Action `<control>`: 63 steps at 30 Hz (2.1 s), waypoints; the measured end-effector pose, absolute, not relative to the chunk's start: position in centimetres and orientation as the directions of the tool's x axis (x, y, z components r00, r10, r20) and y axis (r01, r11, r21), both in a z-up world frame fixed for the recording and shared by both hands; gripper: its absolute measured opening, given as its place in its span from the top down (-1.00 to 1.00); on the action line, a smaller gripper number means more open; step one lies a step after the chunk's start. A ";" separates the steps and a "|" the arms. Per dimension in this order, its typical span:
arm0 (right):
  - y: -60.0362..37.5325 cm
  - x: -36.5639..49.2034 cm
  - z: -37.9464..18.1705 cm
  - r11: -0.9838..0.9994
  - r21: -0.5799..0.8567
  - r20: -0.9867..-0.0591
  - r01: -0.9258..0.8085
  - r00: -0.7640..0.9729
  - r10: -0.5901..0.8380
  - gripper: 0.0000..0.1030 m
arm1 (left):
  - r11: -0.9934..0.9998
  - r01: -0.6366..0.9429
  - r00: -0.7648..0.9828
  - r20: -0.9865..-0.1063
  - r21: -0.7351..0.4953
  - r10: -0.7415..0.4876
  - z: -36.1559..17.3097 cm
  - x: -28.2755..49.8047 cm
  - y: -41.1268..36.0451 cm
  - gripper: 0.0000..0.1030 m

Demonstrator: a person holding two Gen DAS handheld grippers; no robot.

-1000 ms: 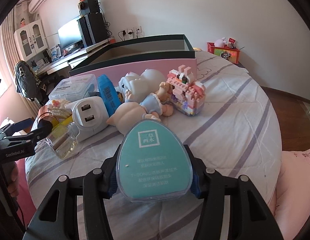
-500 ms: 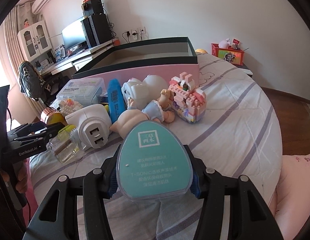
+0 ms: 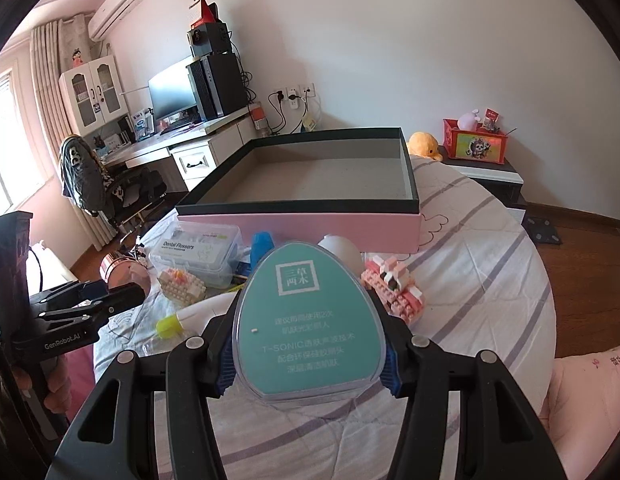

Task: Organize rigid objects
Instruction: 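Carry both held items into the pink box and open both grippers, then withdraw both tools from the pink box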

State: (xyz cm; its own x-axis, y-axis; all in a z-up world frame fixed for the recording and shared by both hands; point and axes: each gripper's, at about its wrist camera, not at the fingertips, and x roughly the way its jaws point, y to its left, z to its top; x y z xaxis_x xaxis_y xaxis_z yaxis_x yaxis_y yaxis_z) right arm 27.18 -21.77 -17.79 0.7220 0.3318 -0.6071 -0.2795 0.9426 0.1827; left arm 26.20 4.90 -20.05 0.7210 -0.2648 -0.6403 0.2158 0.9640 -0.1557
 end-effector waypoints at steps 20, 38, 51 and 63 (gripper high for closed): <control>-18.0 44.9 -17.2 0.935 0.170 -0.726 -0.310 0.602 0.332 -0.10 | 0.978 0.208 0.682 -0.714 -0.018 -0.158 -16.1 44.5 -2.5 -0.07; -18.5 41.8 -16.7 0.949 0.176 -0.705 -0.262 0.639 0.307 -0.59 | 0.988 0.055 0.794 -0.606 0.147 0.046 -13.8 41.0 -2.1 -0.83; -18.2 23.2 -8.0 0.979 0.056 -0.415 -0.197 0.887 0.202 -1.00 | 0.996 0.007 0.941 -0.336 0.087 0.023 -7.4 22.3 -0.5 -1.00; -18.1 10.6 -5.3 0.994 -0.031 -0.277 -0.109 0.956 0.096 -1.00 | 1.000 -0.001 0.980 -0.201 0.024 0.006 -5.7 10.0 0.4 -1.00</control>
